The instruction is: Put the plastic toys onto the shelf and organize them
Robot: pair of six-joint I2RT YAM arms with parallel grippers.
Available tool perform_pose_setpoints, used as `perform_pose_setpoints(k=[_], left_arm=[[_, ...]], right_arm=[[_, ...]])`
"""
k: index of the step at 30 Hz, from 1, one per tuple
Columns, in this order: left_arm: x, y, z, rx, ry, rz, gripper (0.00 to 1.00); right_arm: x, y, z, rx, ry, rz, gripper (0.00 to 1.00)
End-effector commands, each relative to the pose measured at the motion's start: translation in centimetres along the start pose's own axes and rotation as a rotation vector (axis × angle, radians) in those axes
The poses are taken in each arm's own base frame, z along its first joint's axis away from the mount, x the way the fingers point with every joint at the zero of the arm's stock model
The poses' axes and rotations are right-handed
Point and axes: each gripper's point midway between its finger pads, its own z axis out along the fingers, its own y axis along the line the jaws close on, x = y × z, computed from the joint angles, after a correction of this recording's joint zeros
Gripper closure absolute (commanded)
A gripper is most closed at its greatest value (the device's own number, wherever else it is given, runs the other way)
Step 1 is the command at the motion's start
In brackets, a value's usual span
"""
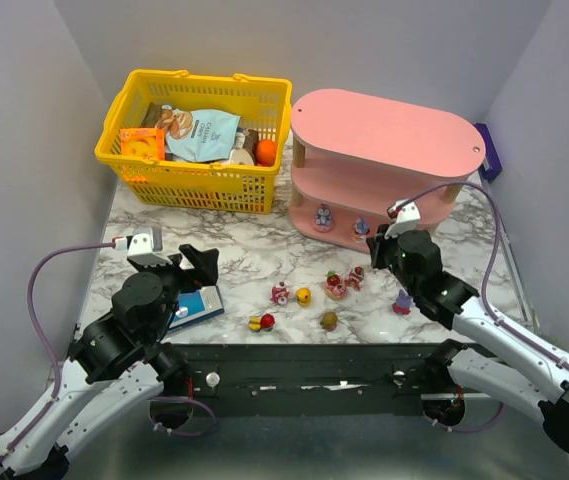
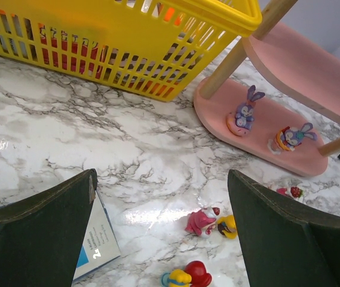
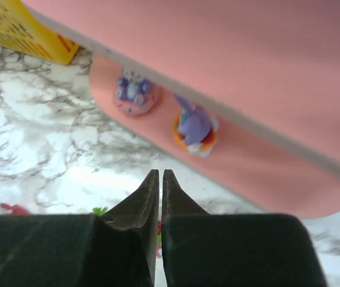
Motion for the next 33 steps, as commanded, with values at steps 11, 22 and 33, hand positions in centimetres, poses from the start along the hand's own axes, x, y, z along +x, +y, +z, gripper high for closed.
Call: perform_pose_setpoints(k=[11,22,33], left_arm=[[0.6,-0.4,0.3,0.016,0.014,-0.001,0.01],[0.4,-0.2,0.2,0.009,0.007,-0.002,0.01],[0.5,-0.2,0.3,0.004,0.012,0.006,0.01]], right_arm=[[3.7,0.1,0.7,-0.010,-0.182,0.610,0.99],[2.7,0.0,3.2,0.032,-0.242,0.621,0.99],[2.7,-0.1,5.8,0.091,-0.240,0.560,0.99]])
